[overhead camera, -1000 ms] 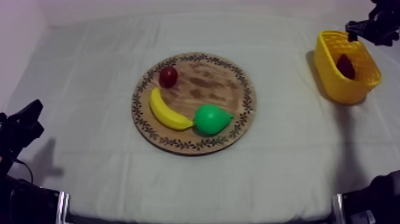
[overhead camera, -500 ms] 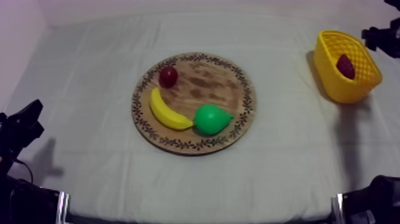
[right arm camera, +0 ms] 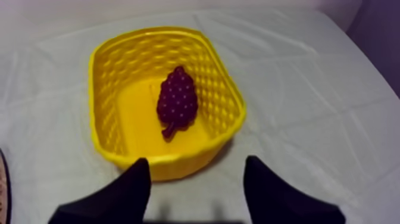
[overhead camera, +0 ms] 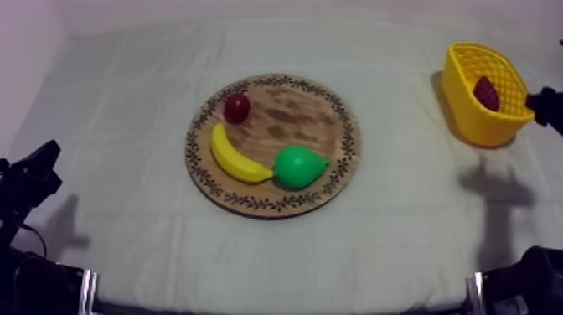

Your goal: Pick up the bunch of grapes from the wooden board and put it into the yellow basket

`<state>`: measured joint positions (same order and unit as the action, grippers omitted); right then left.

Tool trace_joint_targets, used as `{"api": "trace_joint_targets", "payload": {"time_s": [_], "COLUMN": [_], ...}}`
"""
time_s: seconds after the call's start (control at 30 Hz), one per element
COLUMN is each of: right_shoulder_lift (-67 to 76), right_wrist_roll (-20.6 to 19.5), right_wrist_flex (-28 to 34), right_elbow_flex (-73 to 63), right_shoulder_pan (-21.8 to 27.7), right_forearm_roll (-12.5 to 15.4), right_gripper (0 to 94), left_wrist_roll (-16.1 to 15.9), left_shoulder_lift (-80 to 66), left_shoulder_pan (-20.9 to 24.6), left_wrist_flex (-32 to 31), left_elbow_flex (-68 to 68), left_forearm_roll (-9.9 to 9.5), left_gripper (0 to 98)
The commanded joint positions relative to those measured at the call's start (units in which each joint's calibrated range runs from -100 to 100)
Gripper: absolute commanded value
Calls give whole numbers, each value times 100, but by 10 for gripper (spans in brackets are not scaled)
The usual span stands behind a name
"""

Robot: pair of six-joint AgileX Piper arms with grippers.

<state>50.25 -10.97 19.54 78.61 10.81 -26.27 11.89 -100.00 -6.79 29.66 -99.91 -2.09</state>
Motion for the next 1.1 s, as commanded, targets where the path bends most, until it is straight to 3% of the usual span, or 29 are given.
{"api": "trace_joint_targets", "payload": {"time_s": [0.0, 0.3, 0.4, 0.53, 0.6, 0.77, 0.9, 1.07], "right_shoulder_lift": [817, 2538, 3060, 3676, 3986, 4444, 4518, 4538], "right_wrist_roll": [52, 178, 484, 979, 1207, 1279, 1964, 2288], "right_wrist_flex": [-12, 199, 349, 621, 810, 1341, 1637, 1816], "right_elbow_flex": [478, 1545, 1749, 1948, 2043, 2123, 2129, 2128], "right_shoulder_pan": [-32, -353, -481, -615, -676, -766, -789, -809], "right_forearm_roll": [59, 244, 654, 1329, 1661, 2035, 2507, 2674], "right_gripper": [446, 387, 311, 115, 60, 15, 8, 5], "left_wrist_roll": [1, 1, 1, 1, 1, 1, 2, 4], "left_shoulder_lift": [0, 0, 0, 0, 0, 0, 0, 0], "left_shoulder_pan": [2, 2, 2, 2, 2, 2, 2, 2], "left_wrist_flex": [0, 0, 0, 0, 0, 0, 0, 0], "left_elbow_flex": [2, 2, 2, 2, 2, 2, 2, 2], "left_forearm_roll": [1, 1, 1, 1, 1, 1, 1, 1], "left_gripper": [1, 1, 1, 1, 1, 1, 1, 1]}}
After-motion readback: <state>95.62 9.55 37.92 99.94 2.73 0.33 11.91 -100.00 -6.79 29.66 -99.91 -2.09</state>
